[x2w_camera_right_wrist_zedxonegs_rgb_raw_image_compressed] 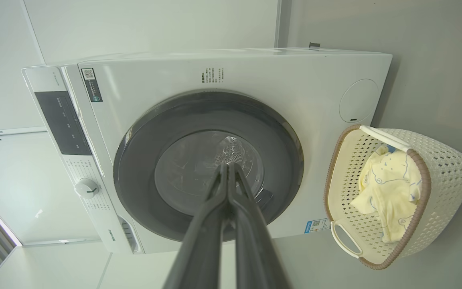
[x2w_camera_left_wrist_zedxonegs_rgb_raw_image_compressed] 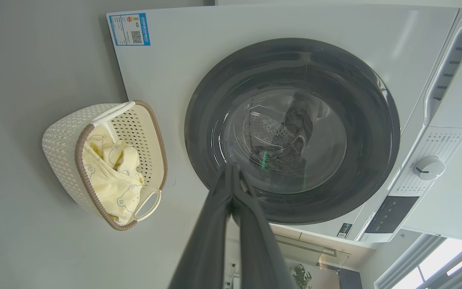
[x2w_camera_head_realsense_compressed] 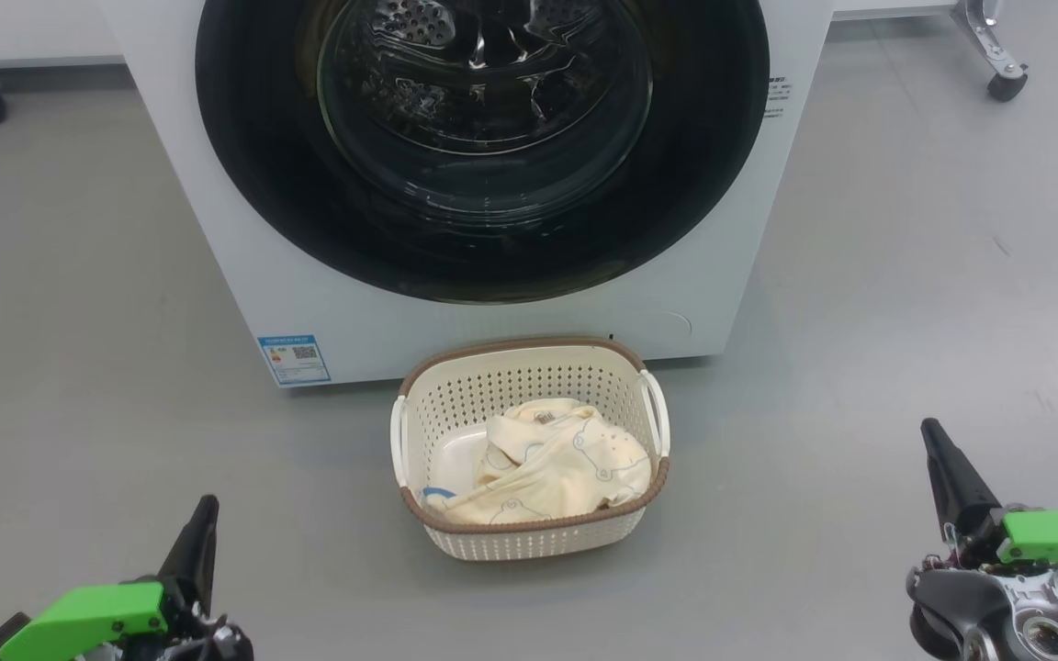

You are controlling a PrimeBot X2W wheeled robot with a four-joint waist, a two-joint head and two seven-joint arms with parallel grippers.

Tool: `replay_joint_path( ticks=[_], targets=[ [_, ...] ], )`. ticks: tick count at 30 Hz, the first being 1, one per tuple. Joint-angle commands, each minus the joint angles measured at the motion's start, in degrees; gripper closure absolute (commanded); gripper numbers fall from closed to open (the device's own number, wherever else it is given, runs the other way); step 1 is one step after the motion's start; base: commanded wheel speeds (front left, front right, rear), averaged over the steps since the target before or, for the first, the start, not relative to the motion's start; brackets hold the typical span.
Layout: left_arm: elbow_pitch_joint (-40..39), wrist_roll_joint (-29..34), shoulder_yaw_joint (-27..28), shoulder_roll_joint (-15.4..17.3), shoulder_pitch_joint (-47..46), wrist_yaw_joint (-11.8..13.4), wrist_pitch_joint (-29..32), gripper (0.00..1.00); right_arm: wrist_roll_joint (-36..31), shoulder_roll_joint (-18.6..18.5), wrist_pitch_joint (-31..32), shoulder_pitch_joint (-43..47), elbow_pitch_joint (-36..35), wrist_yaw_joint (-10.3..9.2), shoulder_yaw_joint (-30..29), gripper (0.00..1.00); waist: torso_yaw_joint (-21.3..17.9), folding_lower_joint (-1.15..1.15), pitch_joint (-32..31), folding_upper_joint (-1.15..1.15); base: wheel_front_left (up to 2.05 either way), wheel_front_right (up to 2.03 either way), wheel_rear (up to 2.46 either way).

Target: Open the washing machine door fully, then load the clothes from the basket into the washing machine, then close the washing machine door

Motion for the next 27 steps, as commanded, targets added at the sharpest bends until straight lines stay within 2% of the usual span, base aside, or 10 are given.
replay_joint_path(
  ticks=[1,2,5,18,27],
  targets=[
    [-1.6,0.6,2.0,0.6,-1.8,-0.4,0.4,1.0,0.4,-1.2,0.2,-3.1,-1.8,0.21,1.0,1.0,0.0,0.0,0.0,0.0,0.0,0.0,0.0],
    [0.0,0.0,0.0,0.0,0.0,0.0,0.0,0.0,0.0,0.0,0.0,0.0,0.0,0.0,0.0,0.0,0.0,0.0,0.0,0.0,0.0,0.0,0.0],
    [2.1,0.0,-0.2,-0.3,0.6,0.1,0.0,0.0,0.0,0.5,0.0,1.0,2.0,0.0,0.2,0.0,0.0,0.0,0.0,0.0,0.0,0.0,0.0],
    [0.9,0.5,-1.3,-0.2,-0.2,0.0,-1.6,0.0,-1.1,0.0,-1.1,0.5,0.8,0.02,0.3,0.0,-0.1,0.0,0.0,0.0,0.0,0.0,0.0],
    [0.1,3.8,-2.3,0.6,-0.9,0.0,-3.5,0.0,-5.1,-1.1,-2.9,-0.1,0.5,0.04,1.0,0.0,-0.1,0.0,0.1,0.0,0.0,0.0,0.0]
  ],
)
